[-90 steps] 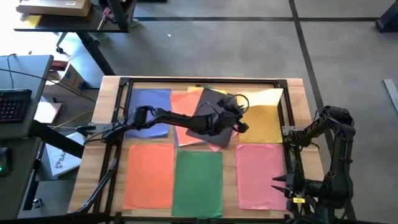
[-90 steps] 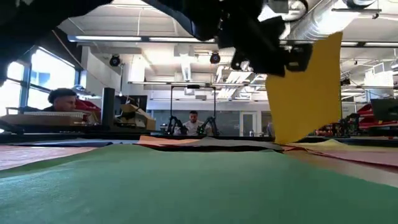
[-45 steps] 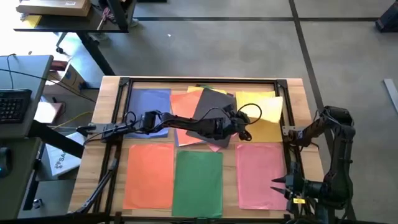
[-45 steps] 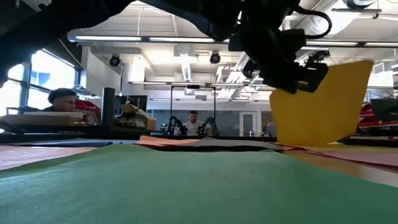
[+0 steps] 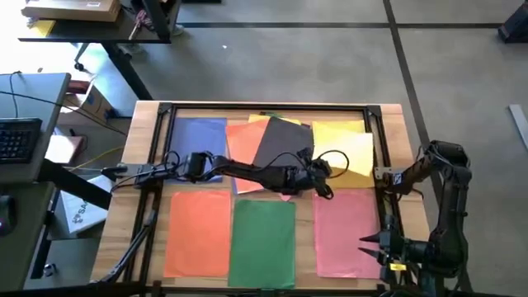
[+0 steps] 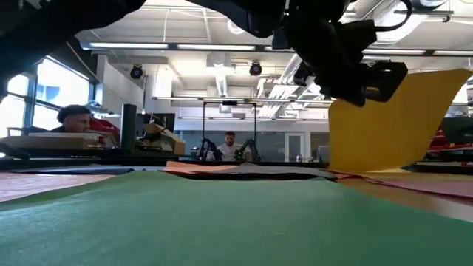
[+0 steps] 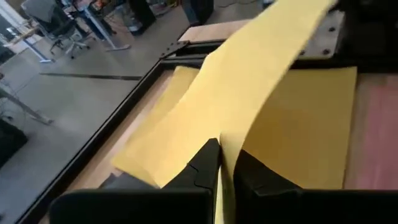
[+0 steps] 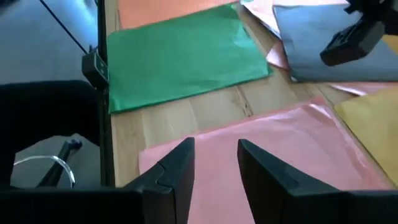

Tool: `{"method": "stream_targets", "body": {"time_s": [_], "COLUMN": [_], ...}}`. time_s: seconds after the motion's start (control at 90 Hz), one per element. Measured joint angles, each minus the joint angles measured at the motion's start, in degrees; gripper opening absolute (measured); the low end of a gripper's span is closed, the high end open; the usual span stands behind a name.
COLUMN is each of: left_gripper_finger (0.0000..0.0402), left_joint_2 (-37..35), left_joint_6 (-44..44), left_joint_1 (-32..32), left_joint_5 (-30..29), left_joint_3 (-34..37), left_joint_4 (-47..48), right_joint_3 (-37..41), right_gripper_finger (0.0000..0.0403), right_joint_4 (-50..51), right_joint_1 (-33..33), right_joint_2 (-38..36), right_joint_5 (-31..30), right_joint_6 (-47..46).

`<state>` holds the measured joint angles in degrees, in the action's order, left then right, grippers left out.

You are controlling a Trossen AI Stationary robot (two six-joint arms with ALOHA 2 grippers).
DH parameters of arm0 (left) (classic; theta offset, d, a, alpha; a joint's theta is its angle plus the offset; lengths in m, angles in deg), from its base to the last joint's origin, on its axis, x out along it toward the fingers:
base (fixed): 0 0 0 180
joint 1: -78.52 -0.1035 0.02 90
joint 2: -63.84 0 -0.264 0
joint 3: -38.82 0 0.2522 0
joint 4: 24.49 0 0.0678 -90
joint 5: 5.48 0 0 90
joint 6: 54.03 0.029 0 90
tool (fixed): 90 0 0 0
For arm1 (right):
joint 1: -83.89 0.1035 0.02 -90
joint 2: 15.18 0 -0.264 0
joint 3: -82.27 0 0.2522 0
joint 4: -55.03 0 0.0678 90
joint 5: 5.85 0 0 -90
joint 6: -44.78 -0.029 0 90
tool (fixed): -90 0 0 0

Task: Organize paper
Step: Stack the yellow paper under the colored papers on the right yellow paper

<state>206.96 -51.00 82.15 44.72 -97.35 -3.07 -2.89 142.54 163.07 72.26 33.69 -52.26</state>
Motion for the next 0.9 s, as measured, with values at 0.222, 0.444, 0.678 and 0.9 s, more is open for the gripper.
{"method": "stream_targets", "body": {"time_s": [0.222, 0.444, 0.678, 0.9], "left_gripper_finger": [0.0000, 0.0000, 0.0001, 0.0030], "left_joint_2": [2.7, 4.1, 4.6, 6.7], "left_joint_6": [0.5, 0.0, 3.6, 0.7], "left_joint_1": [-2.0, -2.3, -2.3, -3.0], "left_joint_5": [8.1, 12.3, 19.8, 19.8], "left_joint_3": [0.0, 0.0, 0.0, 0.1], "left_joint_4": [-0.3, -3.5, -5.8, -5.9], "right_joint_3": [0.0, 0.0, 0.0, 0.0], "right_gripper_finger": [0.0107, 0.0107, 0.0107, 0.0107], "right_joint_4": [-0.7, -0.8, -0.8, -0.9], "right_joint_1": [0.0, 0.0, 0.0, -0.1], "right_joint_2": [0.0, 0.0, 0.0, 0.0], "right_joint_5": [0.0, 0.0, 0.0, 0.0], "right_joint_6": [0.0, 0.0, 0.0, 0.0]}}
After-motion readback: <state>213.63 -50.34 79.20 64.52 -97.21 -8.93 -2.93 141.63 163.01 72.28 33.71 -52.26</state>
